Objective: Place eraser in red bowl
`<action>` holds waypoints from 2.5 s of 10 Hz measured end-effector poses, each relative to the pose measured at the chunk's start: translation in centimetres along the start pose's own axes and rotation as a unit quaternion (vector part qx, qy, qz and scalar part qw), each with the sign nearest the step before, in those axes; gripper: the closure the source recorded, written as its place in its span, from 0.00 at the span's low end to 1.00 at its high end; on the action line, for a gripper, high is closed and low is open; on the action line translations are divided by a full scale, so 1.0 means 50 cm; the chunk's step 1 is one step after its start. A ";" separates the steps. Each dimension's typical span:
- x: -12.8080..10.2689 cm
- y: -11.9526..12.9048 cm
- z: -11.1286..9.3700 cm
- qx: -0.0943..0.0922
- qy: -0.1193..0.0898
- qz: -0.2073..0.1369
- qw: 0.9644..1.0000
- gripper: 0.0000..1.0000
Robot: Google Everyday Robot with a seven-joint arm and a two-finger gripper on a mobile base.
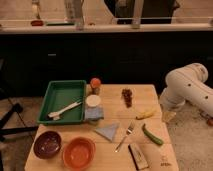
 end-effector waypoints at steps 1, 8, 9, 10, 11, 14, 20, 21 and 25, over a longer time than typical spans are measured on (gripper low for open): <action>0.000 0.000 0.000 0.000 0.000 0.000 1.000 0.38; 0.000 0.000 0.000 0.000 0.000 0.000 1.000 0.38; 0.000 0.000 0.000 0.000 0.000 0.000 1.000 0.38; 0.000 0.000 0.000 0.000 0.000 0.000 1.000 0.38; 0.000 0.000 0.000 0.000 0.000 0.000 1.000 0.38; 0.000 0.000 0.000 0.000 0.000 0.000 1.000 0.38; 0.000 0.000 0.000 0.001 -0.001 0.001 1.000 0.38; -0.003 0.004 0.001 0.005 -0.007 0.010 1.000 0.38; -0.062 0.100 0.033 -0.001 -0.056 0.140 0.989 0.38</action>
